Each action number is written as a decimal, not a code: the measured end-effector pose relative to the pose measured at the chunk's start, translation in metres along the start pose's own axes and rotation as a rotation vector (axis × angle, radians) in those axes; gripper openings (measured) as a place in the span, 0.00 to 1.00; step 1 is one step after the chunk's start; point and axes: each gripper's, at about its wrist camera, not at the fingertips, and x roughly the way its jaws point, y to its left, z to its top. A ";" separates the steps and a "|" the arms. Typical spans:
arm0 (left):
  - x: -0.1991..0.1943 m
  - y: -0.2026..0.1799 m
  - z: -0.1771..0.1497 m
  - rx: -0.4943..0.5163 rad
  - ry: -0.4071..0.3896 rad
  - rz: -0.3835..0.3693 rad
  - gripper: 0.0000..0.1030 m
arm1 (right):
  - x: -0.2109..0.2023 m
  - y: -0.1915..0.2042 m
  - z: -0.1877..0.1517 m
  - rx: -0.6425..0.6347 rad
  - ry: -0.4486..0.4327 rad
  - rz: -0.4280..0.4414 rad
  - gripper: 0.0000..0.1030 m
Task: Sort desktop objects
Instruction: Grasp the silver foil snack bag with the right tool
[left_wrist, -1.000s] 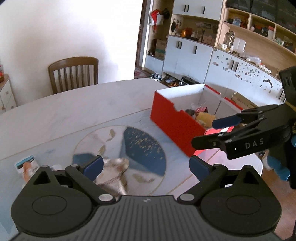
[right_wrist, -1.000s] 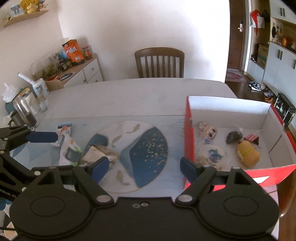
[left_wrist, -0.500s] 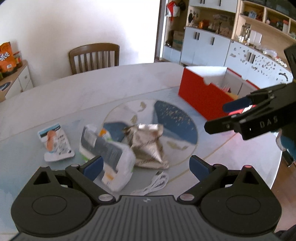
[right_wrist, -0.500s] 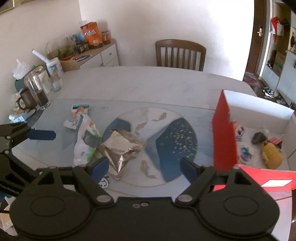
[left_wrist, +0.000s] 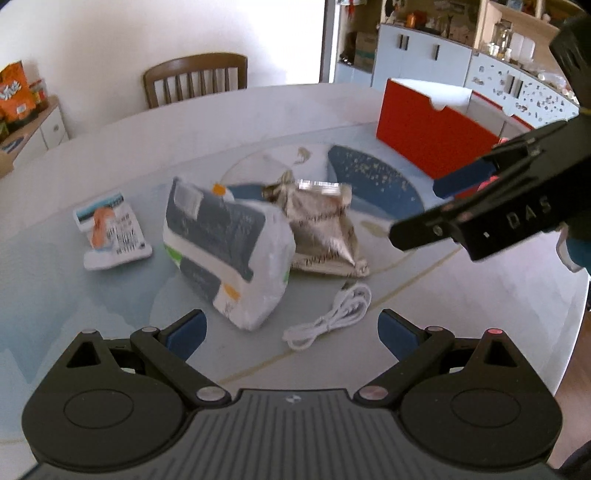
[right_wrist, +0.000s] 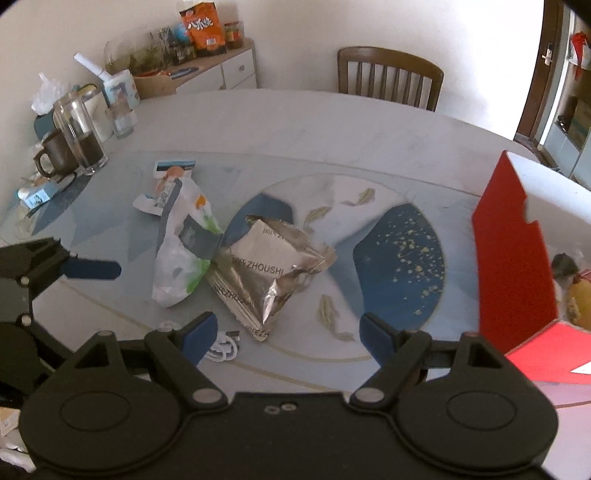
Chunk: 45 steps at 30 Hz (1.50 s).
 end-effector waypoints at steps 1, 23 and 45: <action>0.002 -0.001 -0.002 -0.007 0.005 0.000 0.97 | 0.003 0.001 0.001 -0.003 0.003 -0.001 0.82; 0.025 -0.031 -0.001 0.070 0.017 -0.020 0.96 | 0.063 0.002 0.057 0.077 -0.025 -0.046 0.82; 0.052 -0.041 0.009 -0.043 0.115 0.100 0.96 | 0.102 0.015 0.067 0.099 0.072 -0.159 0.84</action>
